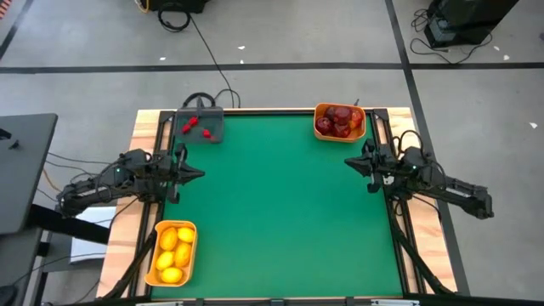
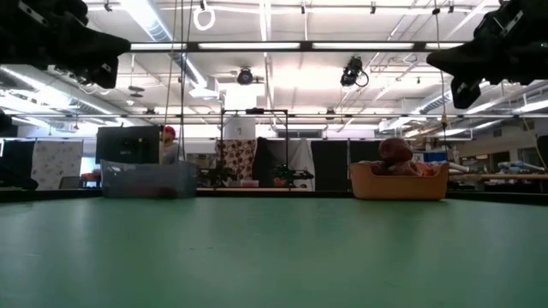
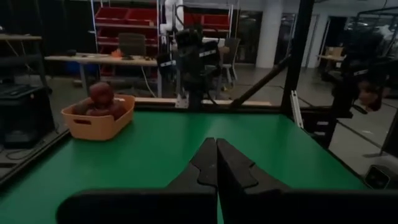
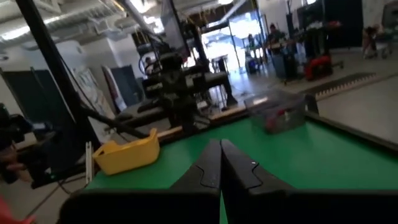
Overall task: Sort produce into baskets
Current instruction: Return to Home Position
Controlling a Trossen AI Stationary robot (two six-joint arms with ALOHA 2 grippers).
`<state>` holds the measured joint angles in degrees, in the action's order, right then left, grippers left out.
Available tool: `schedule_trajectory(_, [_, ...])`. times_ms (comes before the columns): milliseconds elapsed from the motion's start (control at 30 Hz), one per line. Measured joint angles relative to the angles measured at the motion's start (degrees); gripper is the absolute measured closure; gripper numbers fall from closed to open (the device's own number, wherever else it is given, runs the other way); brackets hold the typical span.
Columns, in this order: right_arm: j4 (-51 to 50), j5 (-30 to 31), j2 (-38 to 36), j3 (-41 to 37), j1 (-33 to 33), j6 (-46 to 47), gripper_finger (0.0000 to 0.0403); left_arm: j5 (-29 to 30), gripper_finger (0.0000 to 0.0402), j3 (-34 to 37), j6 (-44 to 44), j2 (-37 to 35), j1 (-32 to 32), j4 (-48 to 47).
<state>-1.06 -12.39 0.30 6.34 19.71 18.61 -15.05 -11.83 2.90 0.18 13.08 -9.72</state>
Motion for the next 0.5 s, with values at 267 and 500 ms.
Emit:
schedule_trajectory(267, [10.37,-4.67,0.15,-5.86,2.96,0.43,0.0396,0.19,0.0401,0.59,0.07,-0.17,-0.02,-2.49])
schedule_trajectory(500, [13.0,-6.28,-0.11,-5.98,7.0,-2.0,0.0396,0.17,0.0395,8.08,2.1,-0.17,-0.02,11.5])
